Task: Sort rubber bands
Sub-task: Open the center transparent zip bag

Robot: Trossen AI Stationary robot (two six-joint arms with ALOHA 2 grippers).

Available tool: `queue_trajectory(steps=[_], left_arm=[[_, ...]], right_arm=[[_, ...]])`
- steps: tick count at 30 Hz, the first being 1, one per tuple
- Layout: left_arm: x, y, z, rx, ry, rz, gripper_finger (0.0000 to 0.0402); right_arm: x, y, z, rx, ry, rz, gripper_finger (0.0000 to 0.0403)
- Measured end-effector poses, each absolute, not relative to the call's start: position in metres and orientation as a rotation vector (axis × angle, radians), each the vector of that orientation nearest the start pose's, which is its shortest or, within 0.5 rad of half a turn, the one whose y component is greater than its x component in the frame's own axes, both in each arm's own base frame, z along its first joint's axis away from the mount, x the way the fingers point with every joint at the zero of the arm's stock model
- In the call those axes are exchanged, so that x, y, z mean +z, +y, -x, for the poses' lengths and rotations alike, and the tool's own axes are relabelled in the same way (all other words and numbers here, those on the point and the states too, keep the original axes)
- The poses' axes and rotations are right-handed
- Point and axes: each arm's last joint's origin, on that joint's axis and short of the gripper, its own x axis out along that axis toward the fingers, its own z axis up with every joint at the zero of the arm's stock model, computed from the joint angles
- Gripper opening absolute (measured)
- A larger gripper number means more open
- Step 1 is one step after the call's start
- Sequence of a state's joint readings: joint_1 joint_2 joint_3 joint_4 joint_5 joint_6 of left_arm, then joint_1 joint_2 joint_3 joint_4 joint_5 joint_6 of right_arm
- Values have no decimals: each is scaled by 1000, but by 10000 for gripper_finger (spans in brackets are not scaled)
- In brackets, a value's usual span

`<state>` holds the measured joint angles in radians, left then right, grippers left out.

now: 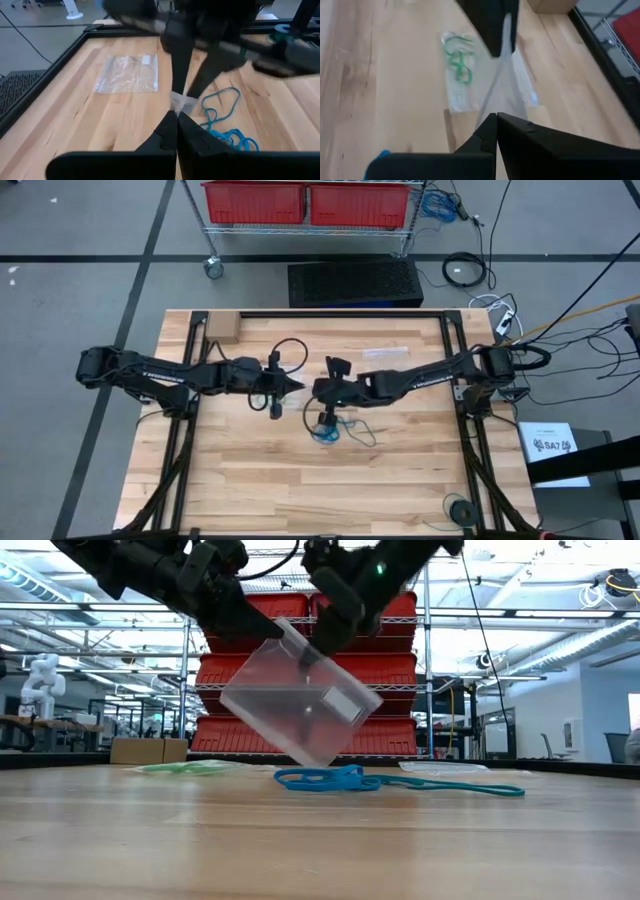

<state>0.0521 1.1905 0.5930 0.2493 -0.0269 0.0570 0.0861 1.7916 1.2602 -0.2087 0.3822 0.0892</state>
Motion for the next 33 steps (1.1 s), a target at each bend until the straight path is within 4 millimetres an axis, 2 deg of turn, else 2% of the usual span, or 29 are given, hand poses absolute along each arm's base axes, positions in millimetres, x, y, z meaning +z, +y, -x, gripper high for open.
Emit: queue_trajectory(steps=[7, 11, 14, 21, 24, 28, 33], left_arm=[[227, 14, -249, 73, 348, -28, 0], [228, 14, -249, 73, 347, -28, 0], [228, 14, -249, 73, 346, -28, 0], [228, 14, -249, 73, 344, -29, 0], [228, 14, -249, 73, 344, -29, 0], [228, 14, -249, 76, 337, -29, 0], [229, 14, -249, 87, 335, -29, 0]], right_arm=[[191, 26, -381, -320, 512, 26, 0], [191, 24, -381, -333, 431, -41, 9], [193, 24, -382, -335, 411, -58, 37], [202, 17, -388, -296, 371, -122, 139], [203, 13, -389, -268, 371, -133, 162], [203, 12, -389, -270, 376, -150, 152], [202, 18, -389, -254, 388, -132, 87]])
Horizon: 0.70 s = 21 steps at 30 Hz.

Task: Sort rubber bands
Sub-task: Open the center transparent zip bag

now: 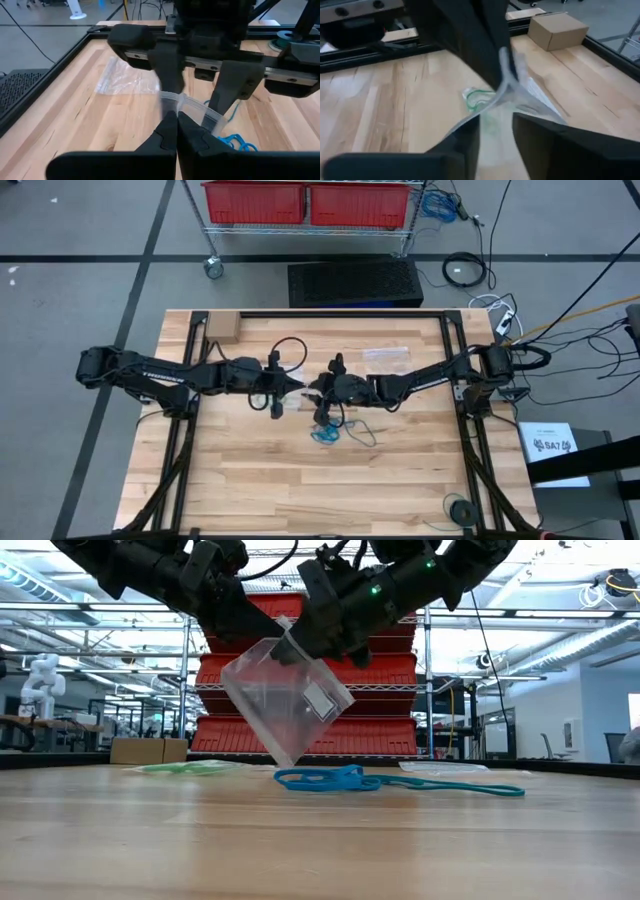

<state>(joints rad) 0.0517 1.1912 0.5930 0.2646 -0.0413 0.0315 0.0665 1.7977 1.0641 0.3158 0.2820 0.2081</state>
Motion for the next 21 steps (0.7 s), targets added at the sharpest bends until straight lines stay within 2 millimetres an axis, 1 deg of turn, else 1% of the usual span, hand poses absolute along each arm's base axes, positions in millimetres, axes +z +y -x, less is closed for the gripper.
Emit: queue_trajectory(steps=[4, 5, 8, 12, 15, 17, 19, 21], left_arm=[[229, 14, -249, 106, 333, -33, 0], [229, 14, -249, 114, 331, -34, 0], [230, 15, -250, 117, 326, -34, 0], [230, 14, -250, 117, 317, -17, 0], [231, 11, -250, 110, 314, -18, 0], [231, 10, -250, 106, 314, -19, 0], [231, 10, -250, 104, 314, -19, 0], [231, 10, -250, 104, 311, -19, 0]], right_arm=[[204, 26, -389, -227, 379, -103, 18], [204, 28, -389, -226, 379, -97, 9], [198, 28, -391, -230, 389, -97, 8], [187, 20, -394, -262, 414, -133, 1], [186, 16, -394, -325, 393, -160, 8], [187, 14, -395, -350, 381, -150, 20], [189, 14, -395, -344, 367, -135, 42], [191, 15, -396, -337, 346, -132, 72]])
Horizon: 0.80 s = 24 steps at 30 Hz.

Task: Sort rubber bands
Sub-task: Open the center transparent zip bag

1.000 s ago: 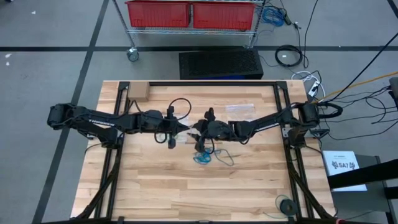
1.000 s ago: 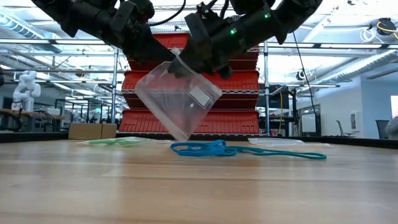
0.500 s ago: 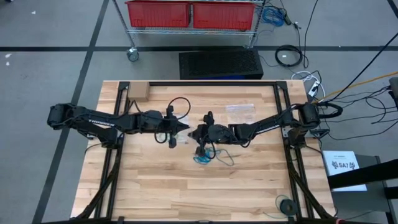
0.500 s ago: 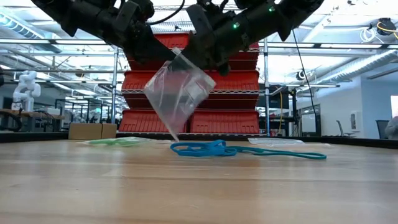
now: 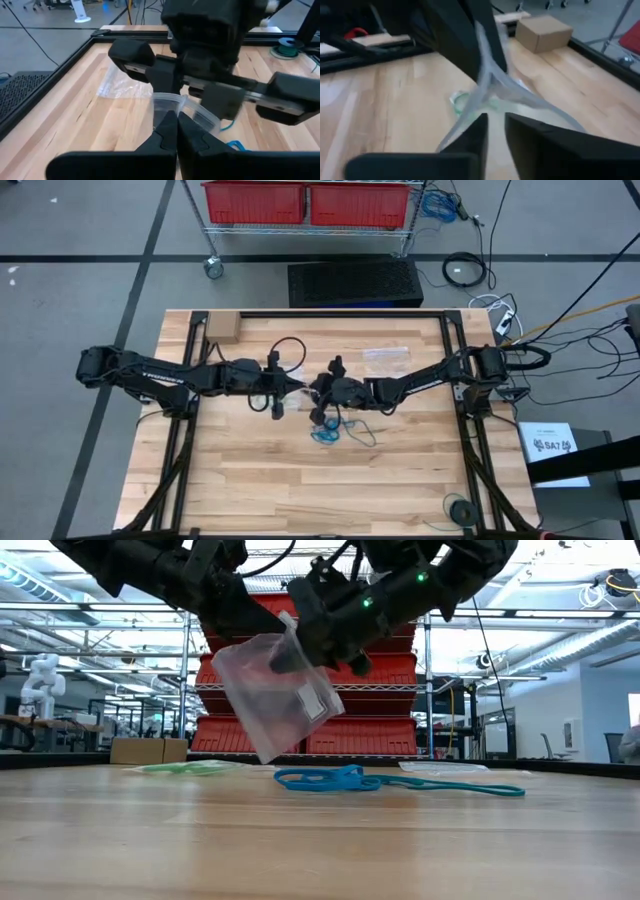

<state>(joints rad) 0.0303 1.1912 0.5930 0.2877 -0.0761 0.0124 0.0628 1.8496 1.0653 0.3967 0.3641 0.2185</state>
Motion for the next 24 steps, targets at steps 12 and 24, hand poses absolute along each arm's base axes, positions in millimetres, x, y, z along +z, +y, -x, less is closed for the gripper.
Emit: queue_trajectory(steps=[12, 24], left_arm=[[231, 10, -250, 104, 309, -14, 0], [231, 10, -250, 104, 307, -14, 0]], right_arm=[[192, 17, -396, -328, 339, -138, 233], [220, 22, -373, -268, 458, -126, 221]])
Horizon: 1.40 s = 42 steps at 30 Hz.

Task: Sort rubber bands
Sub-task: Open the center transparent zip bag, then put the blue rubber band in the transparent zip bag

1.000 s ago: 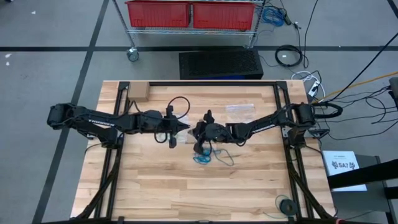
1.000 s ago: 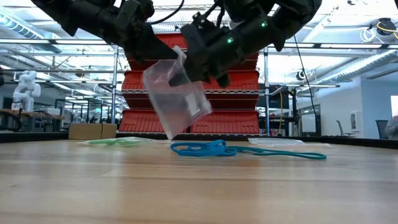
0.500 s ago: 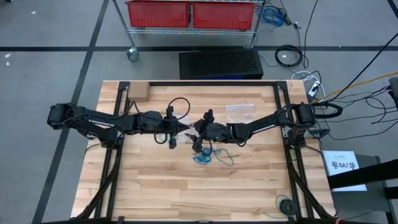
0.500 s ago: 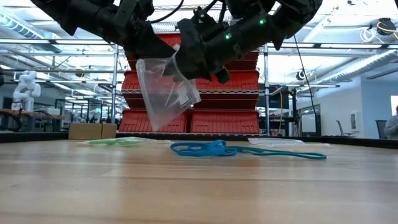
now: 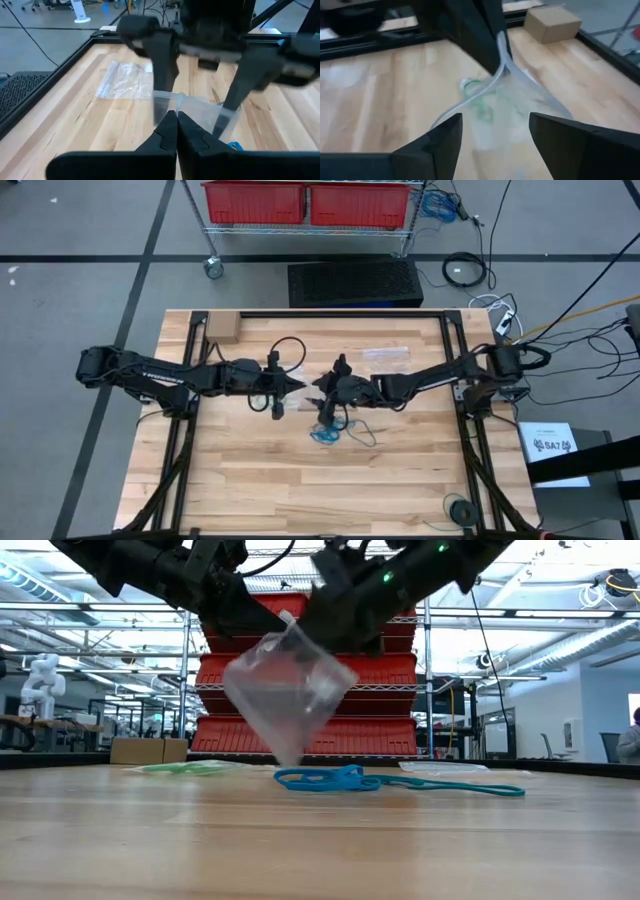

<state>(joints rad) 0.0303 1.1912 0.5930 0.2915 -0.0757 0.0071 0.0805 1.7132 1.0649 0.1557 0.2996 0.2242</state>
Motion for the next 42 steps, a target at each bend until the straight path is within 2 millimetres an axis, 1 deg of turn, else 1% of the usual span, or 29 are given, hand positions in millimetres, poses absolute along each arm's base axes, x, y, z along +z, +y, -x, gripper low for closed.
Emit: queue_trajectory(steps=[8, 12, 14, 16, 19, 21, 24, 29, 34, 36, 39, 40, 42], left_arm=[[232, 10, -251, 104, 300, -14, 0], [232, 10, -251, 104, 301, -14, 0], [231, 10, -250, 104, 303, -14, 0], [231, 10, -250, 104, 309, -14, 0], [231, 10, -250, 111, 314, -23, 0], [231, 10, -250, 112, 314, -23, 0], [231, 10, -250, 113, 314, -23, 0], [231, 10, -250, 115, 314, -23, 0], [230, 10, -250, 115, 317, -24, 0], [230, 10, -250, 115, 322, -24, 0], [229, 10, -250, 115, 329, -25, 0], [229, 10, -250, 115, 334, -25, 0], [229, 10, -249, 115, 335, -25, 0]], right_arm=[[263, 20, -341, -247, 463, -127, 224], [286, 22, -318, -237, 472, -124, 224], [293, 25, -304, -231, 513, -130, 224], [294, 30, -290, -235, 587, -161, 224], [282, 40, -275, -274, 751, -241, 224], [266, 48, -271, -314, 854, -288, 224], [235, 59, -271, -350, 956, -308, 224], [183, 66, -282, -362, 1056, -249, 224], [149, 66, -305, -307, 1061, -149, 224], [134, 63, -310, -292, 1095, -121, 224], [122, 58, -315, -290, 1126, -109, 219], [118, 57, -315, -287, 1140, -109, 213], [117, 57, -316, -269, 1146, -111, 187]])
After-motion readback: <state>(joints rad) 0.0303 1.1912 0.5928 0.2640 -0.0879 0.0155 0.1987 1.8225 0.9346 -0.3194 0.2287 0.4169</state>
